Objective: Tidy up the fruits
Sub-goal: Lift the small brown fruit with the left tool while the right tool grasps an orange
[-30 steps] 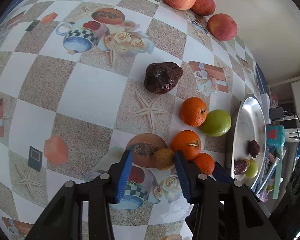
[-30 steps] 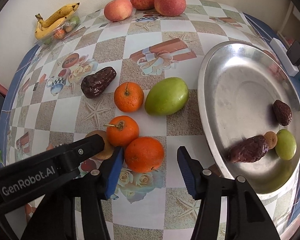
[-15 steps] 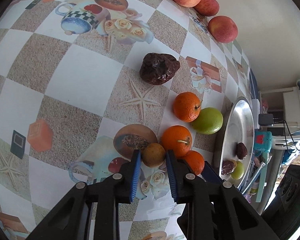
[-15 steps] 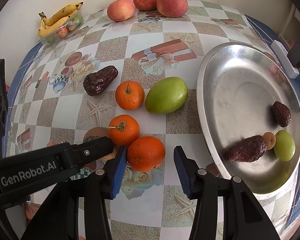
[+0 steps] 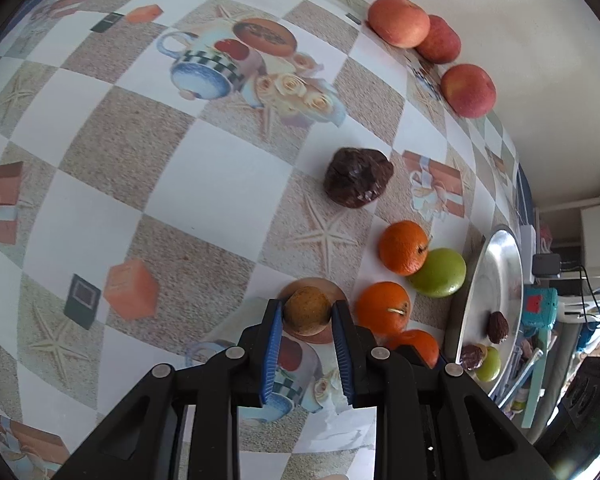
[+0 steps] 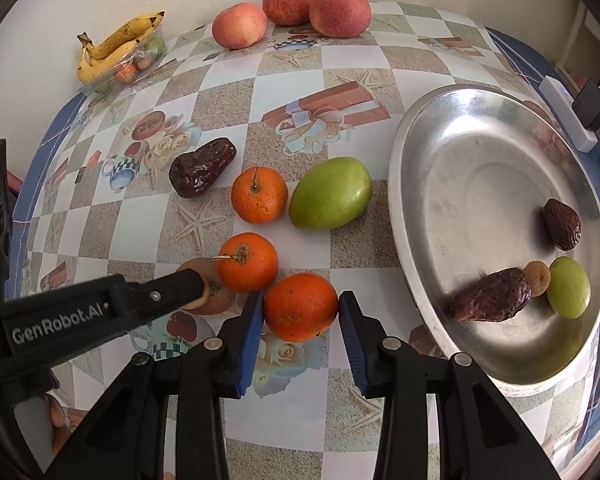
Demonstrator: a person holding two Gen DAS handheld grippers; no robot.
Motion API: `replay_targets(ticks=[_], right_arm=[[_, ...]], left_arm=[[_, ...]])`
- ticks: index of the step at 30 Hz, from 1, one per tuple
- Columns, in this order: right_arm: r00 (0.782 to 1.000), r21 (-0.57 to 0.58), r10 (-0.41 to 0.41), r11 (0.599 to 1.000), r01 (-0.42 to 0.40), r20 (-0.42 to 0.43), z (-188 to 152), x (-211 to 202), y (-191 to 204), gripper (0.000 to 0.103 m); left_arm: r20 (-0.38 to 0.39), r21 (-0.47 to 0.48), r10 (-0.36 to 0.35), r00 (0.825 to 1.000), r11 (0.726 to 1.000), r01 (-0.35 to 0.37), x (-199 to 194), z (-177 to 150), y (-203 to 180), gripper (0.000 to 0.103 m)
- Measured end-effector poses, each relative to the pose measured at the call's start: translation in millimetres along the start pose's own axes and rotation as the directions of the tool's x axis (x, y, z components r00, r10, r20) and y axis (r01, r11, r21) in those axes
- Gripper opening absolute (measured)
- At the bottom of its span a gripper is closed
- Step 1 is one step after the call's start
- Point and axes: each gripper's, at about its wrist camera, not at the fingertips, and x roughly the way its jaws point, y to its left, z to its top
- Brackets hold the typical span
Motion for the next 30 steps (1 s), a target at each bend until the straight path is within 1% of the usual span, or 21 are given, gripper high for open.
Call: replay_targets(ticks=[5,8,13,20,30], right_arm=[[1.0,0.022,0.018,1.0,-0.018,0.008,-1,-5,-6,0.039],[0.999,0.027,0.027,0.999,-0.027,0.029,-1,-13,-7,0.039],[0.998,0.022,0.038,0.999,-0.039,0.054,-1,-23,-5,0.039],[0.997,0.007,0.033,0.999,-0.033,0.075,-1,-32,-5,0.039],[0.994,0.052,0.007,0.999,-0.013,0.108,0,-41,-26,0.039]], left_arm=[[0.027,-0.037,0.002,1.0,0.999,-0.001,-7,3,7,0.027],[0.062,-0.036,0.021,0.998,0.999,-0.019,-14,4,7,0.027],[0.107,-0.029,0.029,0.994,0.999,-0.026,-25,5,5,0.027],[0.121,-0.016,0.024,0.992,1.0,-0.022,-28,3,-1,0.027],[0.137,0.019,0.017,0.99,1.0,-0.02,-31,-1,-17,0.027]])
